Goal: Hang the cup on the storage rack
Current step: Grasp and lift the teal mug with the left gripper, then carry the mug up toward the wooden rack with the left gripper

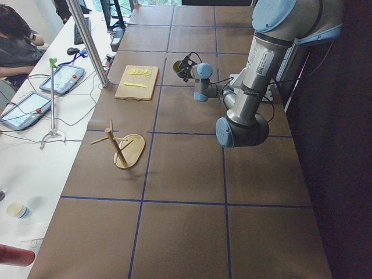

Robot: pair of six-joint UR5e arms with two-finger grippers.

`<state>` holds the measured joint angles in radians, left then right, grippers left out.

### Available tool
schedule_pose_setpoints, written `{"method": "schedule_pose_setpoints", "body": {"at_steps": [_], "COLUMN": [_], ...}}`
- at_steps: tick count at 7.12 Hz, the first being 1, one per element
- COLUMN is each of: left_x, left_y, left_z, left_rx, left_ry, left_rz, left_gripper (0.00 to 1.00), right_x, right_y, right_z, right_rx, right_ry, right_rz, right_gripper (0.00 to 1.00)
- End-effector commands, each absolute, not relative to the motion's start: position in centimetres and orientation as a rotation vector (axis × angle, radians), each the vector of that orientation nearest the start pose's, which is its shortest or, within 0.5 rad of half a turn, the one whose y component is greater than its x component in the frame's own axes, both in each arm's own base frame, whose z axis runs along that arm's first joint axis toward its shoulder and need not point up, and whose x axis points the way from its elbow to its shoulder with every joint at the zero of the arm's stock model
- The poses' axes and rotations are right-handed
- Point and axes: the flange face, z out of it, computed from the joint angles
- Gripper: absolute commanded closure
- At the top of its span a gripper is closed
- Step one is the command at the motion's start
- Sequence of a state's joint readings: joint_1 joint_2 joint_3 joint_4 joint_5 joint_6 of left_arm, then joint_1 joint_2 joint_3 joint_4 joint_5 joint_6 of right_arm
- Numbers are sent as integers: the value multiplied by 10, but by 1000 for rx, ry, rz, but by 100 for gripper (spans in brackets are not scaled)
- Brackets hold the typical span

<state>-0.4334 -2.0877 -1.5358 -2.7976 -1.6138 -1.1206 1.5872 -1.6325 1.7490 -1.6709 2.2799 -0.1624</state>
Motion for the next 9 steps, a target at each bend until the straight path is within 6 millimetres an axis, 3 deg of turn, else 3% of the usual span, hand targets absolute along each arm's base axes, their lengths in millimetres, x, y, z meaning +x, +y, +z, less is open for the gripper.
{"method": "schedule_pose_setpoints", "body": {"at_steps": [1, 2, 4, 6, 8, 9], "left_x": [492, 465, 389, 321, 269, 242], "left_y": [-412, -438, -496, -554, -588, -601], "left_z": [223, 220, 222, 242, 267, 292], "left_rx": [379, 217, -7, -212, -366, -346], "left_ry": [1752, 1811, 1960, 2001, 2044, 2065], "left_rz": [-349, -565, -906, -1244, -1469, -1511], "left_gripper": [100, 100, 100, 100, 100, 100], "right_x": [76, 76, 76, 76, 76, 75], "right_y": [-462, -462, -462, -462, -463, -464], "right_z": [616, 616, 616, 616, 614, 613], "right_rx": [75, 75, 76, 77, 81, 82], "right_ry": [-707, -707, -708, -707, -706, -706], "right_rz": [-144, -144, -144, -144, -146, -144], "right_gripper": [0, 0, 0, 0, 0, 0]}}
